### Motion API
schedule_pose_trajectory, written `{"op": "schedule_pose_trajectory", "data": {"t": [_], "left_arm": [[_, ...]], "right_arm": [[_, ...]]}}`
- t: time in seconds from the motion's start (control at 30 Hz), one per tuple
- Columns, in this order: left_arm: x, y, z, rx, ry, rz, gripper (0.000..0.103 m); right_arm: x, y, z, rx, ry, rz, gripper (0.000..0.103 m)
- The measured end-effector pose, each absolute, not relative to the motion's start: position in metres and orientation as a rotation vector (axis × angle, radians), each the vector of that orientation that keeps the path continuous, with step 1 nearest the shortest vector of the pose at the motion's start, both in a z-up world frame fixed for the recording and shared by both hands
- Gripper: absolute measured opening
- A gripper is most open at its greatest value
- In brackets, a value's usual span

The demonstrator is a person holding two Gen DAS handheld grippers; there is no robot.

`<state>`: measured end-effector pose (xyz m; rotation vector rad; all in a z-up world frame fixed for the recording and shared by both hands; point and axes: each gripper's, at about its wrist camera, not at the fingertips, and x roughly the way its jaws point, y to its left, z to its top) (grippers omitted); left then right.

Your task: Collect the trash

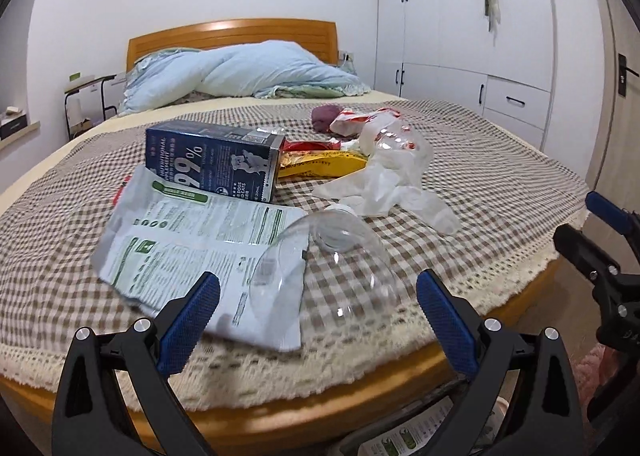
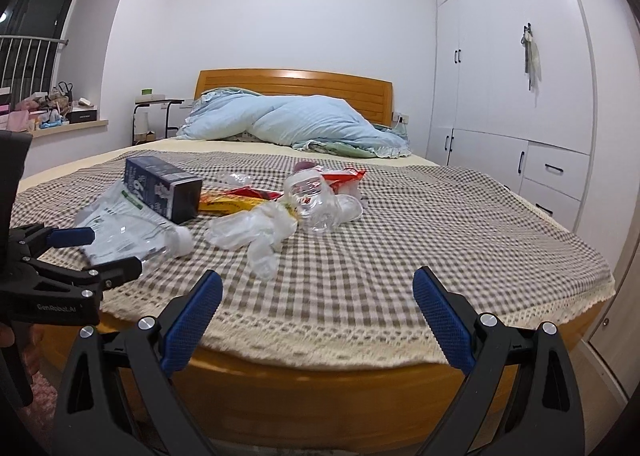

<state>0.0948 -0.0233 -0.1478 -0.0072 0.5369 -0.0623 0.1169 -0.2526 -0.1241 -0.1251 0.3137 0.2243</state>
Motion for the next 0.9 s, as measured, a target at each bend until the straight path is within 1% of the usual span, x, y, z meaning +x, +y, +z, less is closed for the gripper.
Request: {"op": "schedule_pose_trajectory", "data": {"t": [0.03,0.07,0.1,0.13,0.17,0.47,0.9], "left_arm": [[0.098,-0.023,-0.148,-0.012,0.542,-0.063,0.093],[0.101,-0.022,-0.149,-0.021,0.547,-0.064,0.088],[0.104,-0.020,-0.149,-0.036,0.554,-0.065,0.080],[0.105,-0.018,-0.149,-0.055,0.559,-0.074,0.075],[0.105,-0.016,-0.149,-0.077,0.563,-0.086,0.062],[0.096,-0.011,-0.128,-0.129,0.468,-0.127,0.061],[0.138,-0.006,-0.099,-0.185,0.368,-0.108,0.061]], "right_arm": [[0.121,-0.253,-0.124,-0.126,0.316,0.222,0.092],[0.125,-0.253,-0.124,-0.124,0.321,0.222,0.092],[0.127,-0.253,-0.123,-0.123,0.324,0.224,0.092],[0.130,-0.253,-0.123,-0.121,0.327,0.227,0.092],[0.133,-0.253,-0.122,-0.119,0.330,0.229,0.092],[0.162,-0.246,-0.112,-0.133,0.316,0.260,0.092],[0.207,-0.237,-0.095,-0.117,0.295,0.230,0.092]]}}
